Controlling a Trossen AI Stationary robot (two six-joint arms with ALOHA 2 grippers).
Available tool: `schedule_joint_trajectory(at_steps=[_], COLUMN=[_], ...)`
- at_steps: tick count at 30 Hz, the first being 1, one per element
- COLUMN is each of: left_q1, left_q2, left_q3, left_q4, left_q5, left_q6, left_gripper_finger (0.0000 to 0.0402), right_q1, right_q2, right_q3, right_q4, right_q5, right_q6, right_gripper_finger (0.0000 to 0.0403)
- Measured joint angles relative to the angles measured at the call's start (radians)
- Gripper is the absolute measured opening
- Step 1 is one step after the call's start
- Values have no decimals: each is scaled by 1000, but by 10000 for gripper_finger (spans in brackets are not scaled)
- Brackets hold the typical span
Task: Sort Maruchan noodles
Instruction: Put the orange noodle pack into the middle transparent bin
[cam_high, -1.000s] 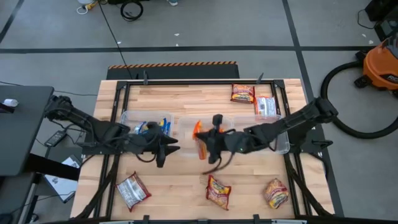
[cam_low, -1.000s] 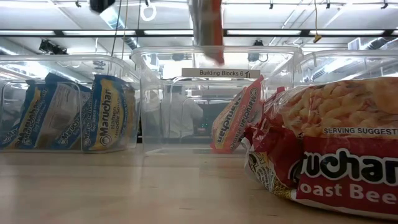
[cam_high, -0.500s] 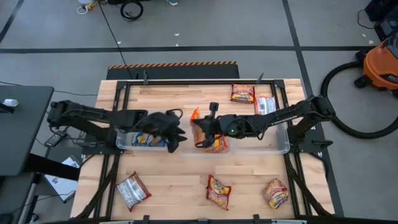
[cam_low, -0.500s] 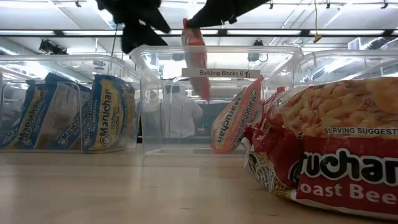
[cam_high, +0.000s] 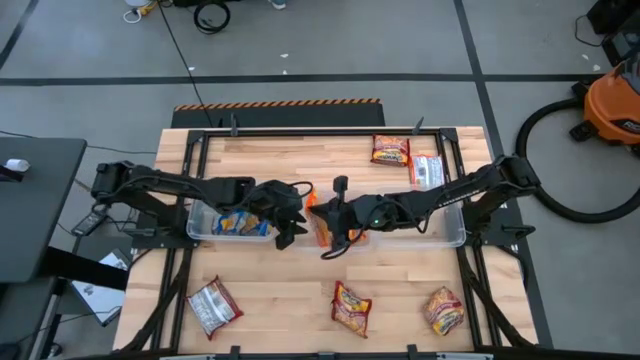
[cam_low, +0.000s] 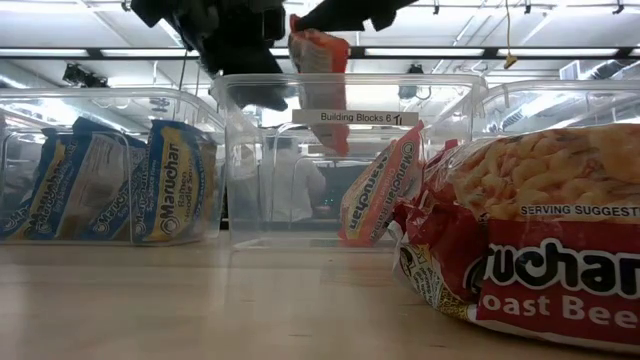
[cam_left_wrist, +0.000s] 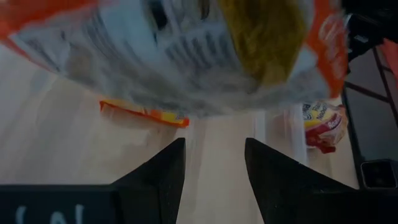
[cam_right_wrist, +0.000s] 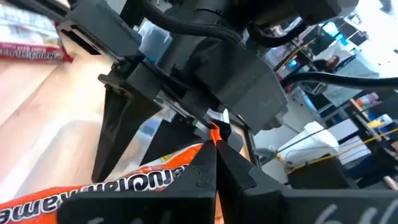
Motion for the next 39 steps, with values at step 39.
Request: schedule_joint_trajectory(at_steps=[39], left_q1=[22], left_q2=[-135], left_q3=[1], left_q4=[20], left_q5=[117], left_q6=[-105], left_gripper_finger=[172], right_q1=[155], right_q2=[1], right_q3=[60], right_q4=[-28], right_q5=[116], right_q6=[-326], right_gripper_finger=[4])
